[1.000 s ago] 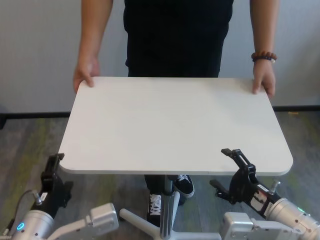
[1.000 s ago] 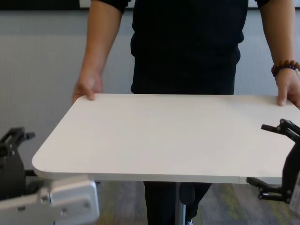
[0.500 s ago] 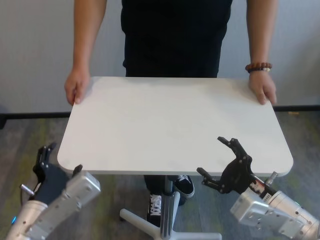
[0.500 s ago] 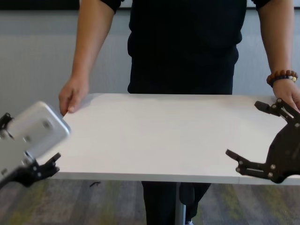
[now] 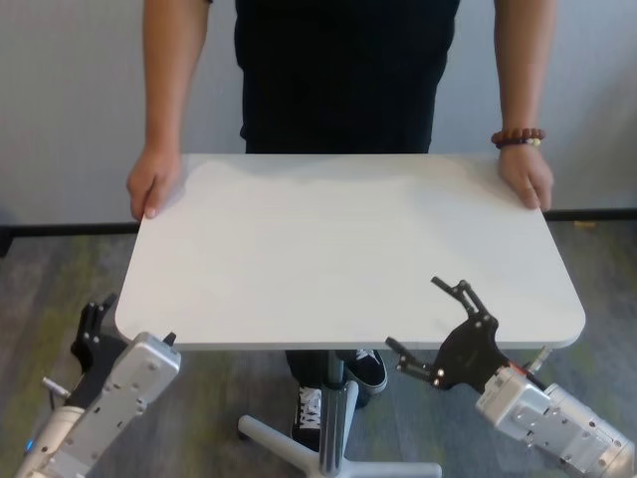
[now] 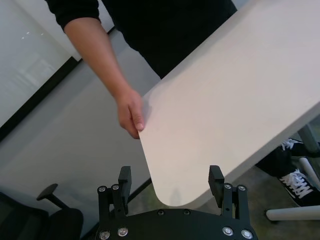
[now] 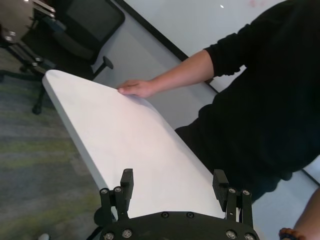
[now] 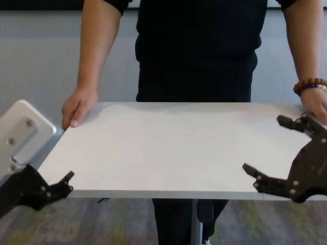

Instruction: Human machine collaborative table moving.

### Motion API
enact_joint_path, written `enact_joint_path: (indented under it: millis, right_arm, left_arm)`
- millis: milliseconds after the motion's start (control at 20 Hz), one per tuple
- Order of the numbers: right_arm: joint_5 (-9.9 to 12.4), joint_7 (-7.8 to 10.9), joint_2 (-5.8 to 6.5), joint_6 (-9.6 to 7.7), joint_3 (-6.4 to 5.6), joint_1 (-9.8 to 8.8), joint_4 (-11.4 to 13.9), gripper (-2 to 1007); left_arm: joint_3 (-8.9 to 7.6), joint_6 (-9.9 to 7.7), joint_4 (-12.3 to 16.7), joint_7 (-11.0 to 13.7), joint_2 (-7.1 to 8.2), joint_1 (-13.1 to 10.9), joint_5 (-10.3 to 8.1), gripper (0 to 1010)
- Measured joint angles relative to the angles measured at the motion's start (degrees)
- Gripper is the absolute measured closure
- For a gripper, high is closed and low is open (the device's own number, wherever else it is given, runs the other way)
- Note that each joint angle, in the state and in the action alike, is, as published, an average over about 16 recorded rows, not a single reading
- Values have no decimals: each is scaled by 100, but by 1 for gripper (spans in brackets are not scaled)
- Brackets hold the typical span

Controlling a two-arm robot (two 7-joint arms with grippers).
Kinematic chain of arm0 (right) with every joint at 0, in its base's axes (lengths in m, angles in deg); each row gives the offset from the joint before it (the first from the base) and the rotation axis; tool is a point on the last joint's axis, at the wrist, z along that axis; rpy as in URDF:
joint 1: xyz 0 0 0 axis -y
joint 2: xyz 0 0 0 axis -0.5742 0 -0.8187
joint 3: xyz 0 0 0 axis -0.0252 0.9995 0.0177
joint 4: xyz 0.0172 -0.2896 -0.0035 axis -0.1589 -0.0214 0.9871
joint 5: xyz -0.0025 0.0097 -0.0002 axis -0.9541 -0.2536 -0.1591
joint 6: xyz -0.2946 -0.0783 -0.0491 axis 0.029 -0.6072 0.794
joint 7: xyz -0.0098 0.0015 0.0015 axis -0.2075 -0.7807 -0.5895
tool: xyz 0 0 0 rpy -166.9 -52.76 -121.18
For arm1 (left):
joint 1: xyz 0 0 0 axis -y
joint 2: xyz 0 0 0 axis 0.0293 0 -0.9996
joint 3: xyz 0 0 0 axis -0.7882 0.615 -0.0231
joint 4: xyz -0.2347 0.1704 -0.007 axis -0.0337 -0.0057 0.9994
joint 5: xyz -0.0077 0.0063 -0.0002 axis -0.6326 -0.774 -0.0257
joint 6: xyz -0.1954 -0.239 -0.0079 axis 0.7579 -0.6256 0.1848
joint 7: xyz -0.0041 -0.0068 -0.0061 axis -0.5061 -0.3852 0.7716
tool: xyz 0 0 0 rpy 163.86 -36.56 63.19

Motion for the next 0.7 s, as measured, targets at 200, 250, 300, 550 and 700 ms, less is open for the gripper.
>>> enact_joint_path:
  millis: [200, 250, 300, 550, 700]
  right_arm:
    - [191, 162, 36, -18, -80, -155, 165, 0]
    - [235, 198, 53, -23, -103, -207, 226, 0]
    - [274, 231, 72, -27, -126, -260, 290, 0]
    - [537, 433, 183, -13, -249, -567, 661, 0]
    - [755, 574, 235, 26, -313, -739, 852, 0]
  left_arm:
    - [-11, 92, 155, 178, 110, -172, -132, 10]
    - [-7, 113, 207, 216, 150, -221, -148, 10]
    - [-1, 134, 263, 252, 193, -272, -157, 10]
    - [26, 230, 610, 404, 441, -574, -177, 10]
    - [30, 257, 811, 468, 556, -740, -197, 10]
